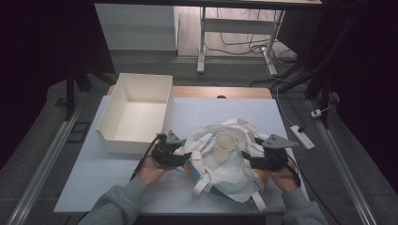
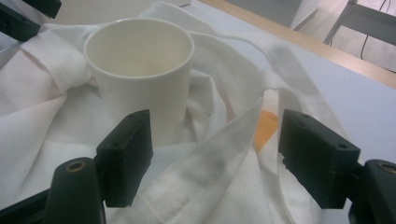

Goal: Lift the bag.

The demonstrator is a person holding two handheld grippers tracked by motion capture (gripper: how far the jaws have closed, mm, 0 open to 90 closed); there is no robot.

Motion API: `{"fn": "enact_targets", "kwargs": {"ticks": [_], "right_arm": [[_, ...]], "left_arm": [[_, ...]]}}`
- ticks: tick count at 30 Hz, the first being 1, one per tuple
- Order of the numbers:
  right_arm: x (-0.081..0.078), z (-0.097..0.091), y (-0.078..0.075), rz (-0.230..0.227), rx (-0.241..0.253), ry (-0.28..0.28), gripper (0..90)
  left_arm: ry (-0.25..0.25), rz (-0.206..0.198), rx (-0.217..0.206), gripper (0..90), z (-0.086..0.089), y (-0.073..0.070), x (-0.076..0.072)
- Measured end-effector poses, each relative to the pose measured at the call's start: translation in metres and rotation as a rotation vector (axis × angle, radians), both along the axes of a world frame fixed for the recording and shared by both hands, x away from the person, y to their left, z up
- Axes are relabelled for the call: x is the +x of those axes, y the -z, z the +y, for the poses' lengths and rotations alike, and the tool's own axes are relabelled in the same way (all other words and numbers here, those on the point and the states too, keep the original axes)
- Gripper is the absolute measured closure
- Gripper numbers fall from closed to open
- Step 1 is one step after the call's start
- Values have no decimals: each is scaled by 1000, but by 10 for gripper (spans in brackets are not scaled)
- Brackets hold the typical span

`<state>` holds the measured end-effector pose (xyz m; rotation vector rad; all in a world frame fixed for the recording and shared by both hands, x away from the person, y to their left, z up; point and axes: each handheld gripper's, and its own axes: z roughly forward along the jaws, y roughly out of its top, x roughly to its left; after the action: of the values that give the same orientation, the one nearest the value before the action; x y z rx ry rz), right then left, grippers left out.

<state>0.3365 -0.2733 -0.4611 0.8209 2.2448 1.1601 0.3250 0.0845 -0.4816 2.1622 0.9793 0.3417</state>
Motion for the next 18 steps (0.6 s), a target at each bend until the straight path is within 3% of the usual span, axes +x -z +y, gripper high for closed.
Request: {"fn": "enact_targets", "kwargs": {"ticks": [5,10,14,18], "right_arm": [[0,-1,1,0,-5,1,257],[1,-2,0,9,-13,18,260],[-3,-3,-2,37,-27,42,278],[-12,-1,1,89,-66,50,293]], "left_arm": [[-14,11,5,453,3,3,1],[-3,59,0,492,3,11,5],[20,122,-13,503,3,17,9],[44,144,-9,553,-1,23,10]]}}
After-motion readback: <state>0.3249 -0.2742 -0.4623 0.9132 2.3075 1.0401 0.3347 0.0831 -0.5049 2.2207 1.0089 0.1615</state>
